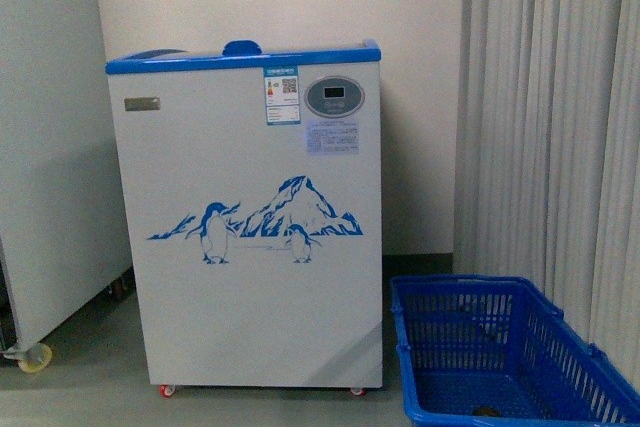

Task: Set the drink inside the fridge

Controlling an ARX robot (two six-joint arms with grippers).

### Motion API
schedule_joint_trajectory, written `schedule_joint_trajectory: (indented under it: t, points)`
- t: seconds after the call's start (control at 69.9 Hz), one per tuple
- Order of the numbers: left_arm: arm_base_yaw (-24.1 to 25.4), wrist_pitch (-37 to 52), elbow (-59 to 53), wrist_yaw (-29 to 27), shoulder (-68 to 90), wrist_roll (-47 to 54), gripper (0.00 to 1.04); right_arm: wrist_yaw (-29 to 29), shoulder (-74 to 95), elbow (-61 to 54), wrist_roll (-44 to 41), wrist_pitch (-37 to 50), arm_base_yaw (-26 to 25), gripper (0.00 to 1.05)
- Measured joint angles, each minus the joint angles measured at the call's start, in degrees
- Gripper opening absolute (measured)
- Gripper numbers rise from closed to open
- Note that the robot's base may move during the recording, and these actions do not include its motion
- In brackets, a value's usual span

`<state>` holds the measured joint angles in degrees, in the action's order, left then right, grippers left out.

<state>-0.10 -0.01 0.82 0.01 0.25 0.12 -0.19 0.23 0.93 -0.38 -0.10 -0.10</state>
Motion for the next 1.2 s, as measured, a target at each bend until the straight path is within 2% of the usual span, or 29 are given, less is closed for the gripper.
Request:
schedule_joint_trajectory:
  t: [1.202]
  points:
    - [0.0, 0.0, 0.0, -0.02, 0.0, 0.0, 0.97, 0.0, -0.02, 0.0, 0.0, 0.0, 0.0, 0.97]
